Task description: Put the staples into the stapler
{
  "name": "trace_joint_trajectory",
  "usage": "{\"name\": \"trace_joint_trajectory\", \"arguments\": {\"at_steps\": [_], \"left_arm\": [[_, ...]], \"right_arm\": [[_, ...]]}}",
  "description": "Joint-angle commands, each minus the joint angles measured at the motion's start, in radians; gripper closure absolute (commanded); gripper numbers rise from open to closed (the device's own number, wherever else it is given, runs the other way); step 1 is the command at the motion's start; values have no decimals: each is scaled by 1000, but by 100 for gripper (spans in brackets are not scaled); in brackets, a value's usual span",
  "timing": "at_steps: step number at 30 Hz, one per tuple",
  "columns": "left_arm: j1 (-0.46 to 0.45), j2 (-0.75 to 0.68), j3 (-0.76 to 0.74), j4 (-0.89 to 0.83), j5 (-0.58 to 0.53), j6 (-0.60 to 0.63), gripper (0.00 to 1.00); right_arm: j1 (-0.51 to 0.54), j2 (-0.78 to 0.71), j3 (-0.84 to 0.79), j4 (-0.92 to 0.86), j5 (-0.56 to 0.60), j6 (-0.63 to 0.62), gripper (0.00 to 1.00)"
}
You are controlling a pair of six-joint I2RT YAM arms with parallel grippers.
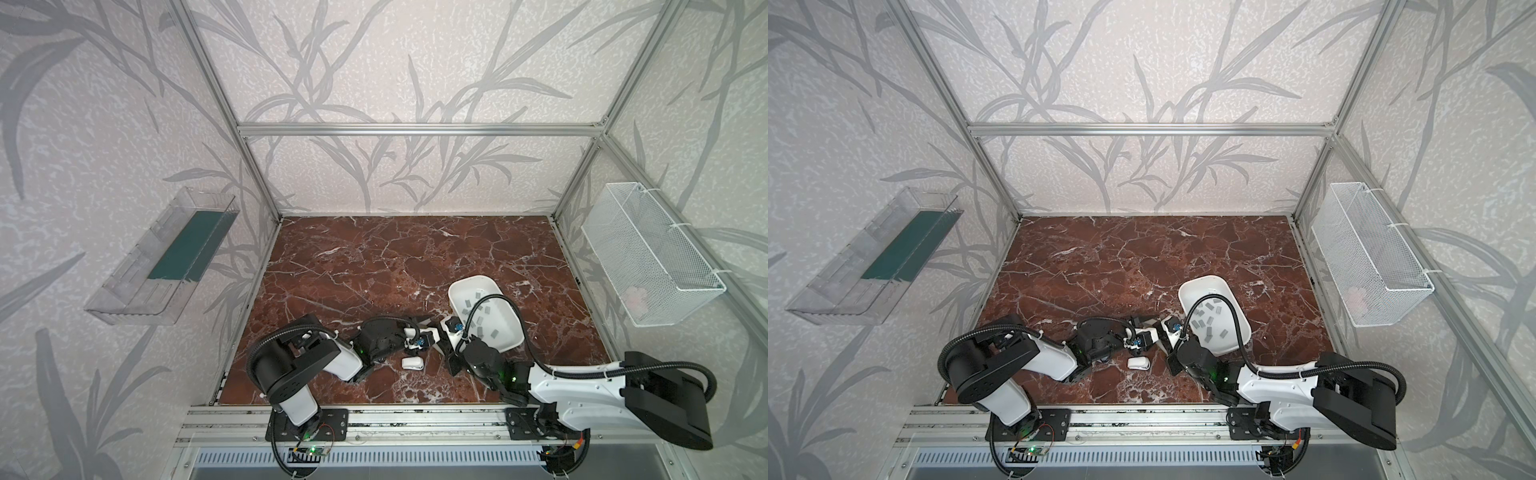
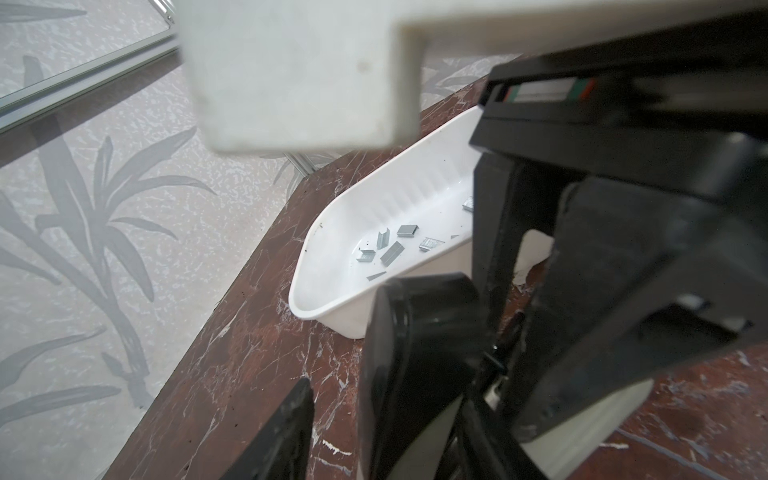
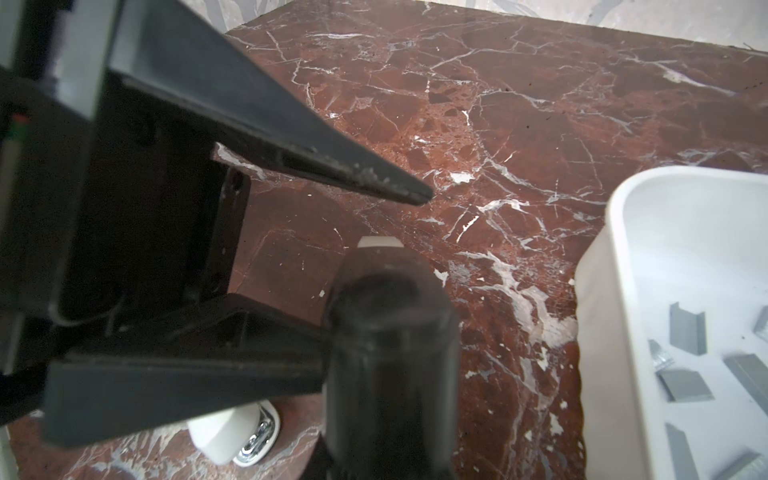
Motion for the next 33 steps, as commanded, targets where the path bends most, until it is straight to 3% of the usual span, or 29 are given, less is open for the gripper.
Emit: {"name": "trace_joint_trajectory", "arguments": {"at_steps": [1, 8, 20, 29, 33], "left_arm": [[69, -40, 79, 7, -84, -37, 48], [198, -68, 133, -156, 8, -59, 54], [321, 142, 185, -42, 5, -42, 53], [411, 248, 217, 105, 60, -77, 43], [428, 215, 295, -59, 30, -44, 43]], "right_arm": [[31, -20, 13, 3, -15, 11, 100], [29, -47, -9, -7, 0, 23, 100], [31, -66, -16, -36, 50, 45, 100], [31, -54, -23, -31, 73, 61, 100], [31, -60, -36, -27, 78, 75, 100]]}}
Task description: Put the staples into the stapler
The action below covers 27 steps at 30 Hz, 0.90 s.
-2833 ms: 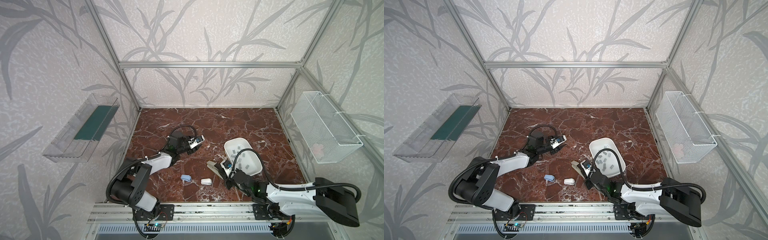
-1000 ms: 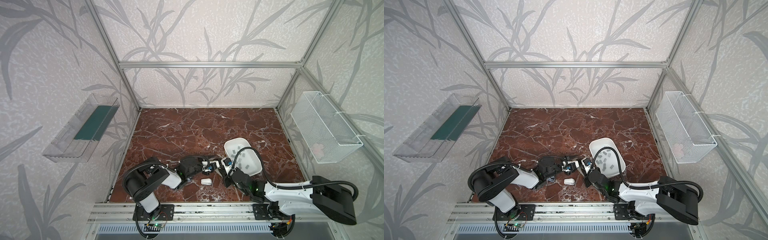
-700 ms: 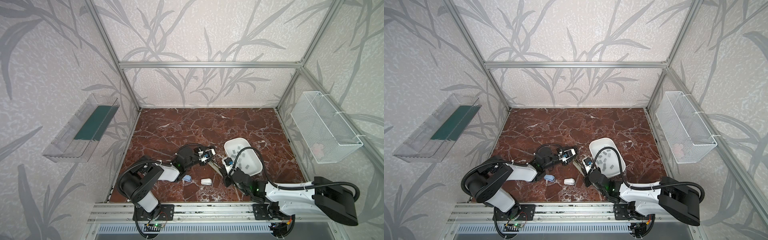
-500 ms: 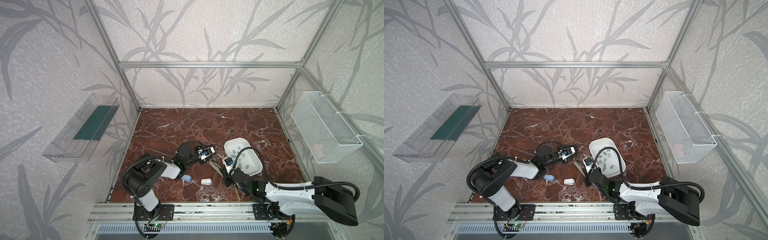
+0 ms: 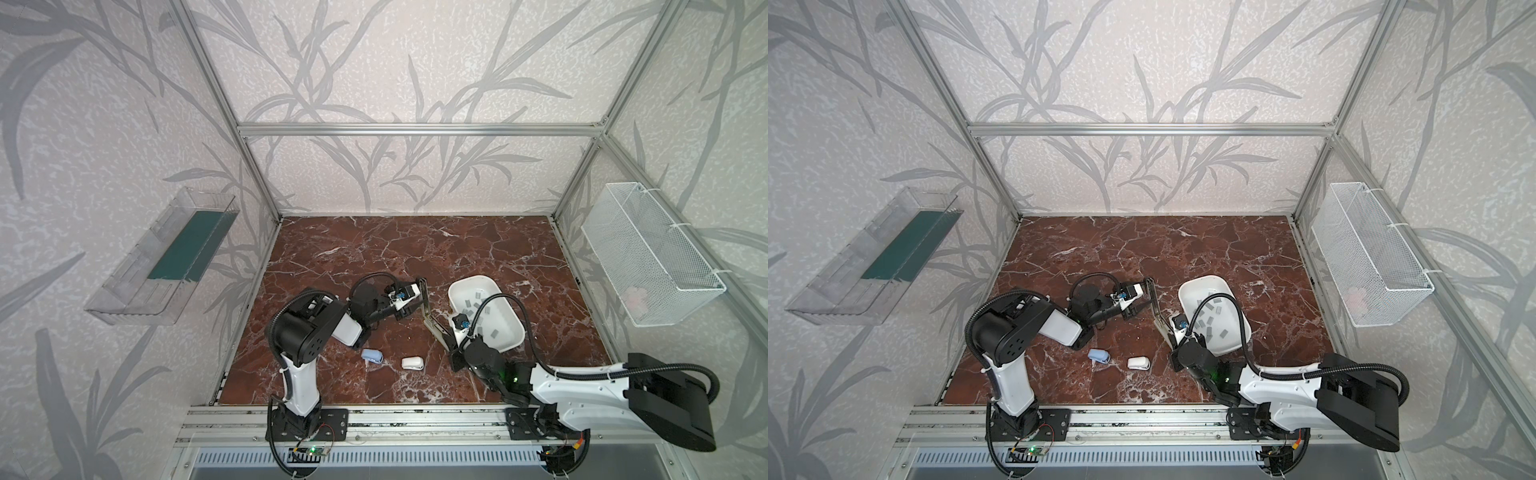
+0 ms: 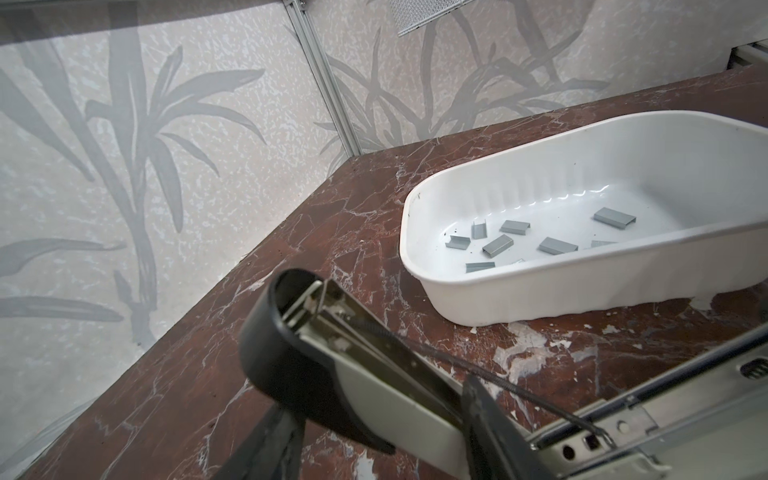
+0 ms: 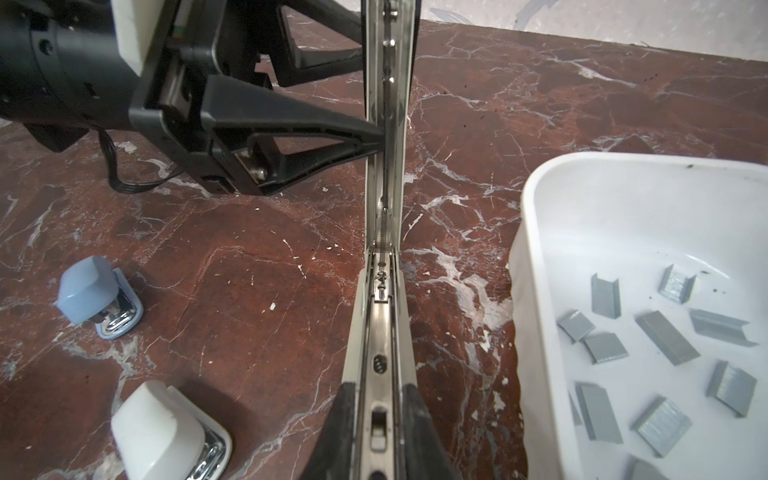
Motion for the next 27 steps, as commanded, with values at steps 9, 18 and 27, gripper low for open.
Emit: {"name": "trace_joint_trajectory", "arguments": {"at_steps": [9, 18, 27], "left_arm": [[109, -33, 202, -323, -316, 189, 41], [113, -7, 275, -435, -440, 192, 40], [122, 2, 307, -473, -524, 193, 38]], "right_arm": [[31, -11, -36, 38, -55, 32, 100], [45, 23, -13, 25, -17, 58, 100], [77, 94, 18, 42, 9, 79, 100]]}}
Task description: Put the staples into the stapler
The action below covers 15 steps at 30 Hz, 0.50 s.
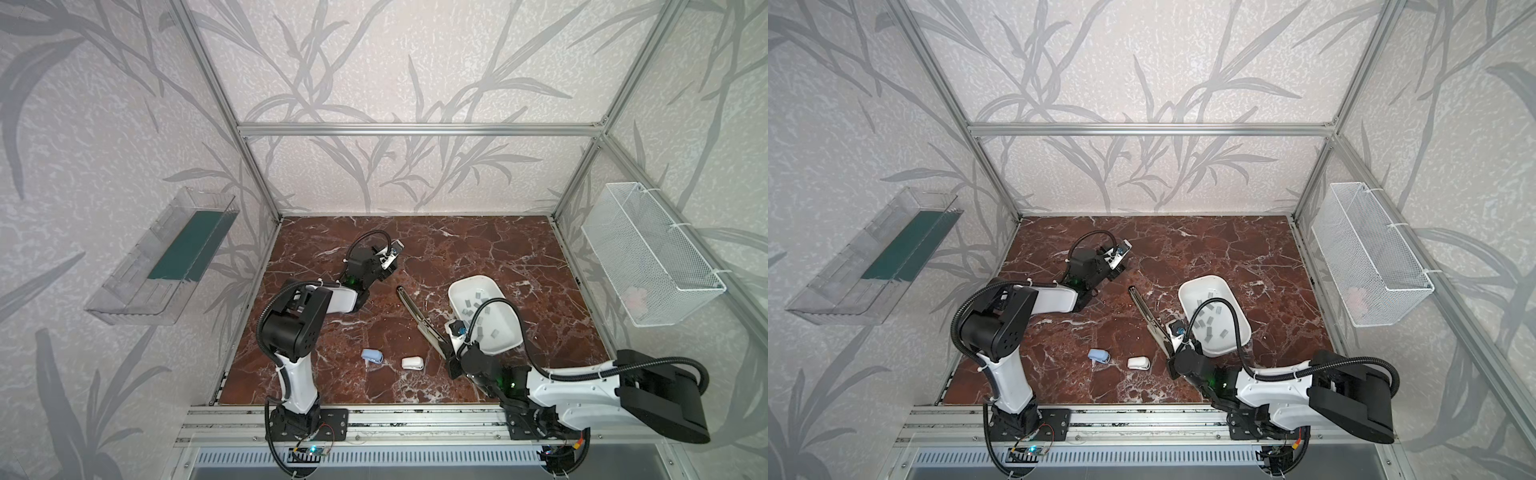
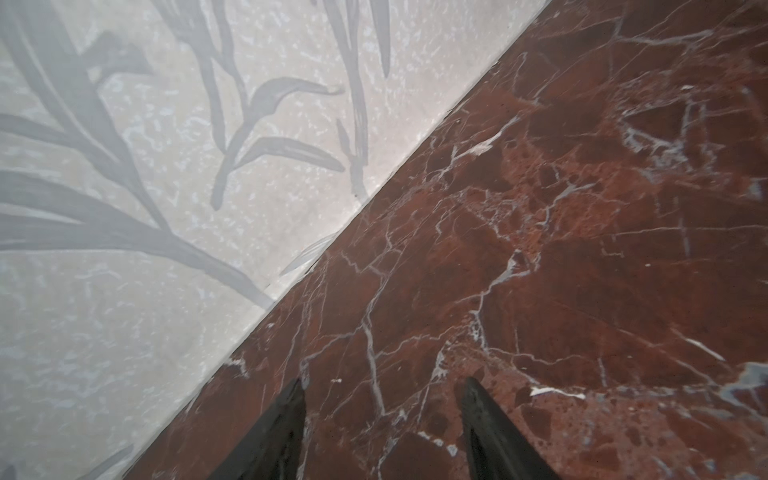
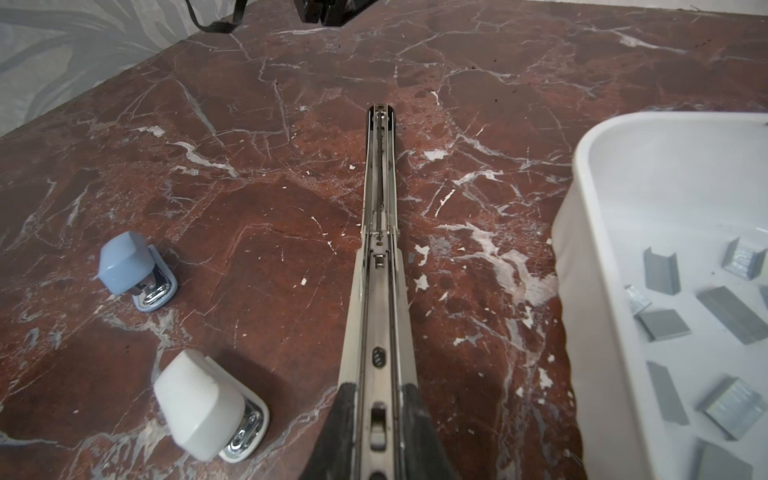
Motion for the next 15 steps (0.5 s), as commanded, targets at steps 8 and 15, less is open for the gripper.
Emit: {"name": "trace_joint_trajectory", "arguments": {"at_steps": [8, 15], "left_arm": [[-22, -193, -105, -43, 15, -106, 37], [-21, -454, -102, -385, -52, -474, 20]], "right_arm": [[16, 173, 119, -62, 104, 137, 100], [-7, 379, 272, -39, 93, 131, 100]]}}
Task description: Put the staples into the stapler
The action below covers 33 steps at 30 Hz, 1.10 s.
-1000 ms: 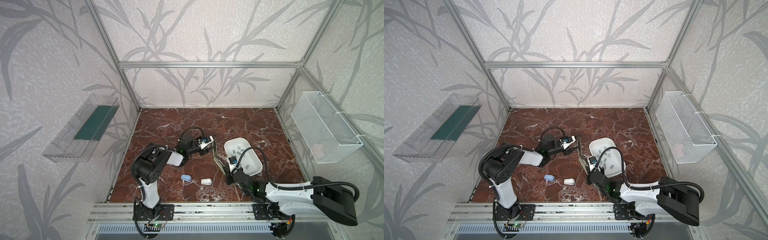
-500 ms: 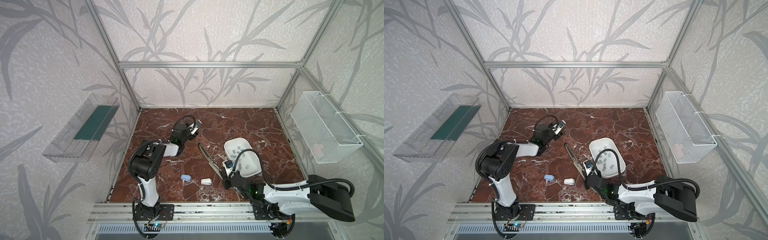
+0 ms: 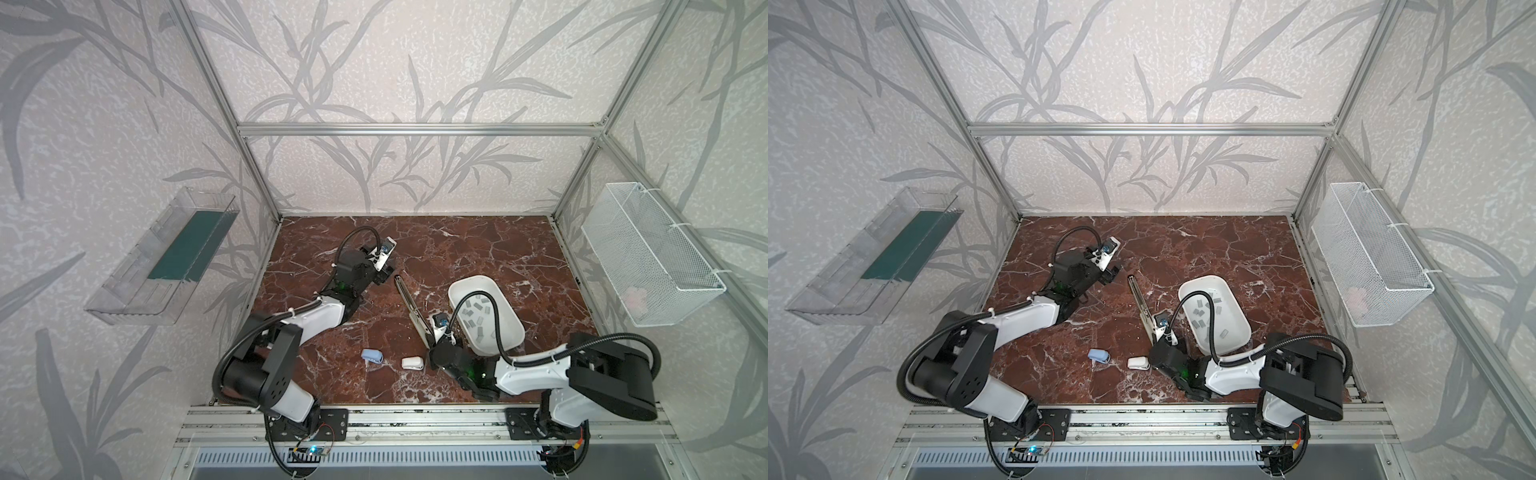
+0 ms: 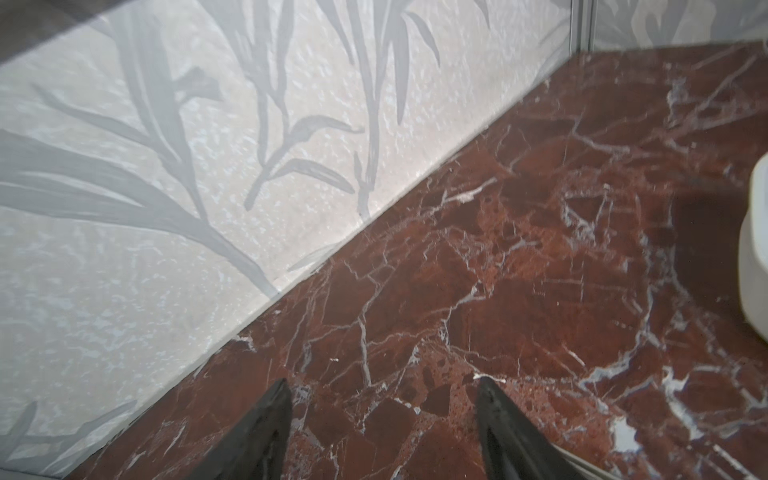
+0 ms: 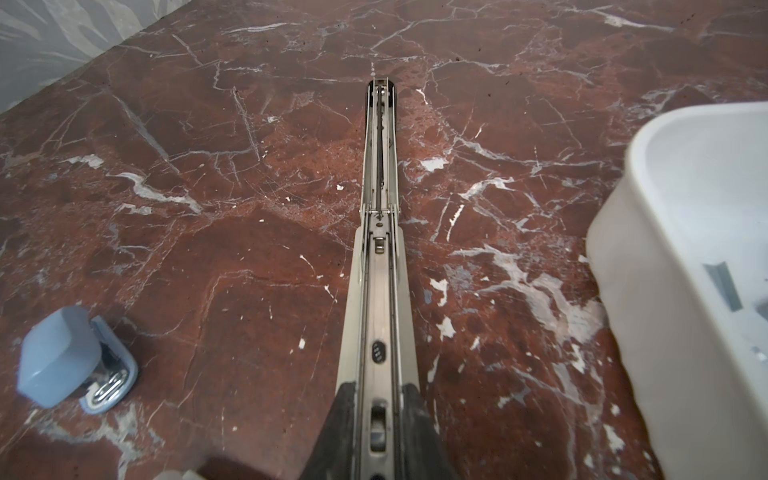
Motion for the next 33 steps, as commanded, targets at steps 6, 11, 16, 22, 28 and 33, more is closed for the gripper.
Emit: {"name": "trace_joint_trajectory", "arguments": {"at_steps": [6, 11, 16, 22, 28, 33], "left_arm": [[-1, -174, -21, -359, -182, -486, 1], [0, -268, -62, -447, -119, -601, 1], [-1, -362, -81, -551, -234, -838, 1], [2, -460, -111, -602, -354, -1004, 1], [3, -572, -166, -594, -422, -968, 1], [4, -696, -212, -649, -263, -865, 1]], "right_arm": [[-86, 218, 145, -17, -84, -28, 100], [-110, 242, 196, -70, -20, -54, 100], [-154, 255, 190, -76, -31, -54, 100], [-171, 221, 141, -18, -57, -108, 100], [-172, 156, 124, 19, -168, -234, 86], [-171, 19, 92, 19, -187, -291, 60]]}}
